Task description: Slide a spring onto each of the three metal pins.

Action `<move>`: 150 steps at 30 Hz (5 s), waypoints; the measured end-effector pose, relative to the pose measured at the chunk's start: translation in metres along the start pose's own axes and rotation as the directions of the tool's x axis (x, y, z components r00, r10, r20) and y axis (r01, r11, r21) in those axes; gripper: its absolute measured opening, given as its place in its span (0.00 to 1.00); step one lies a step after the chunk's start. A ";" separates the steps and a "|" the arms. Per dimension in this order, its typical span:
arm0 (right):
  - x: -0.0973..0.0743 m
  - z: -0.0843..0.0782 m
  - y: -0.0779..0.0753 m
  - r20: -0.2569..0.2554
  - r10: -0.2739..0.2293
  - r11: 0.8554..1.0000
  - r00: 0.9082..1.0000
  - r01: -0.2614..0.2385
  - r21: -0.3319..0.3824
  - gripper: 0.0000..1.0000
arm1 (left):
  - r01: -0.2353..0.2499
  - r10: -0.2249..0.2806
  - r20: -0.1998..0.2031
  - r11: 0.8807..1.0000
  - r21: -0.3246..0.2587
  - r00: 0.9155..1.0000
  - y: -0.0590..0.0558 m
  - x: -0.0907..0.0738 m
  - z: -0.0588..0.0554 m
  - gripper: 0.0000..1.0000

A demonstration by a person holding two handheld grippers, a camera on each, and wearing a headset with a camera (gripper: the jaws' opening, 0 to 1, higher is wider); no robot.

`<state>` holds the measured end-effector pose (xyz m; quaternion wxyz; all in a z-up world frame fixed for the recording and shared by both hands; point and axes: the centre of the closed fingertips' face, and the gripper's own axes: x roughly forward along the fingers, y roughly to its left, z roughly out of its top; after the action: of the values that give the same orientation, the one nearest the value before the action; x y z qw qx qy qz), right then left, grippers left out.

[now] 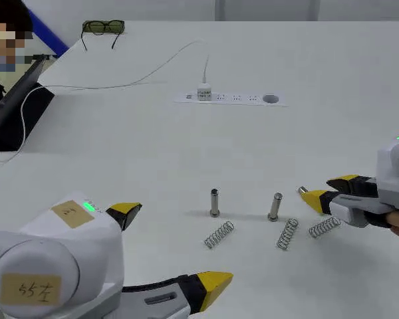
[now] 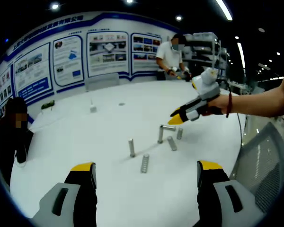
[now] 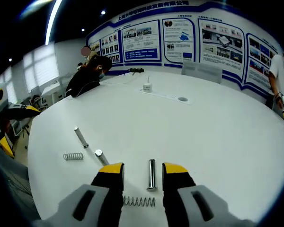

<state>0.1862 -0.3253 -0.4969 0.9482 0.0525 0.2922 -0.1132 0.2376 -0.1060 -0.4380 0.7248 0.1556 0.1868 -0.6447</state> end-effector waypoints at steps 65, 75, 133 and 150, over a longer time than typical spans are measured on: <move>0.004 -0.001 -0.007 -0.028 0.018 0.992 0.999 -0.014 0.123 0.08 | -0.018 0.018 0.008 1.000 0.001 1.000 0.008 -0.001 0.006 0.86; -0.008 -0.003 -0.001 -0.040 0.019 1.000 0.999 -0.018 0.011 0.08 | -0.026 0.025 0.019 1.000 0.015 0.999 0.006 -0.004 0.009 0.83; -0.057 0.023 0.037 0.139 0.103 0.994 0.985 -0.095 -0.060 0.51 | 0.042 -0.037 -0.076 0.996 0.072 0.996 0.009 0.033 -0.019 0.62; -0.070 0.000 0.060 0.130 0.147 0.988 0.981 -0.139 -0.070 0.61 | 0.120 -0.104 -0.161 0.988 0.095 0.981 0.003 0.068 -0.042 0.45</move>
<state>0.1450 -0.2539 -0.4554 0.9726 0.0370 0.2263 -0.0391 0.2447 -0.1461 -0.5070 0.6613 0.2325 0.2173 -0.6793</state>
